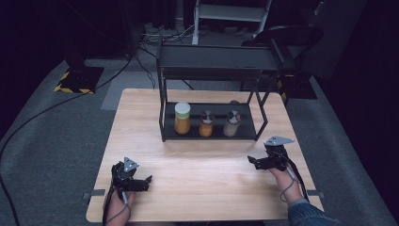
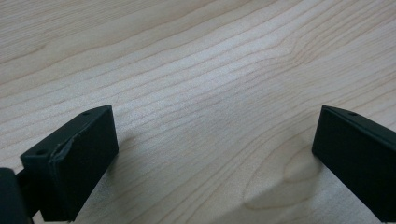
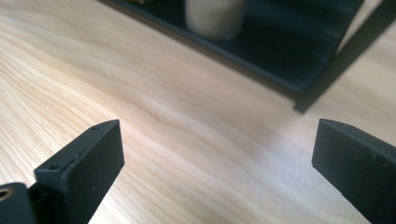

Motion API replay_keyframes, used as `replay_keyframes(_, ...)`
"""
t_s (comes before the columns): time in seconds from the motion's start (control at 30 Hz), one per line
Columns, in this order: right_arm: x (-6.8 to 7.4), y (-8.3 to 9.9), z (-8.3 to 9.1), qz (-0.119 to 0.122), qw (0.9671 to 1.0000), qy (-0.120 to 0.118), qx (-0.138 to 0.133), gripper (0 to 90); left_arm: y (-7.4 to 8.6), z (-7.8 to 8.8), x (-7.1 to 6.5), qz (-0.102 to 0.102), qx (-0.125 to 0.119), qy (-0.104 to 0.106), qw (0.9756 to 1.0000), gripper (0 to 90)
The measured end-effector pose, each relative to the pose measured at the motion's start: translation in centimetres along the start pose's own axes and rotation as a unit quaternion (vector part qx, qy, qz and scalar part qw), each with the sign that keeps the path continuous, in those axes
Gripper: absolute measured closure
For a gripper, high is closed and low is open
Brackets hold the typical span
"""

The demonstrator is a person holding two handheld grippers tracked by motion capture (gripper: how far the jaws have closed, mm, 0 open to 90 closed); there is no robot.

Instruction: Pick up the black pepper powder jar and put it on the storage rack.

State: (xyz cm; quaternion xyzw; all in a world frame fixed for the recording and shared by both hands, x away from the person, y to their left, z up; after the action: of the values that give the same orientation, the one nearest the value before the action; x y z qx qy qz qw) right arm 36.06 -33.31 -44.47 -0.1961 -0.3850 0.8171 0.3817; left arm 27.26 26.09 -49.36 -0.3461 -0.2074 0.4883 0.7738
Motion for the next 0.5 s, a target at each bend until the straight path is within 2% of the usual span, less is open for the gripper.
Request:
replay_keyframes(0.23,0.2,2.8,-0.8,-0.007,0.9999,0.008,0.006,1.7,0.0,0.0,0.0,0.0,0.0,0.0,1.0,0.4)
replay_keyframes(0.5,0.5,4.9,-1.0,-0.019,0.9996,0.017,0.013,1.6,0.0,0.0,0.0,0.0,0.0,0.0,1.0,0.4)
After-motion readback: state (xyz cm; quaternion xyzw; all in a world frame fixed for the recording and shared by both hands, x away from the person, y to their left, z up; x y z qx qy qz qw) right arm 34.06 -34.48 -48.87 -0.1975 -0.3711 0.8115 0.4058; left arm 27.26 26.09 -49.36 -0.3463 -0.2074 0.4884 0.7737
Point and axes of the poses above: each handheld gripper's, and its own axes: z roughly backward along the jaws, y roughly out of its underside, x roughly to its left, the point moved 5 cm from there along -z, roughly forward along the jaws, and after that the axes turned 4 degrees about -x, right-handed, at the moved point
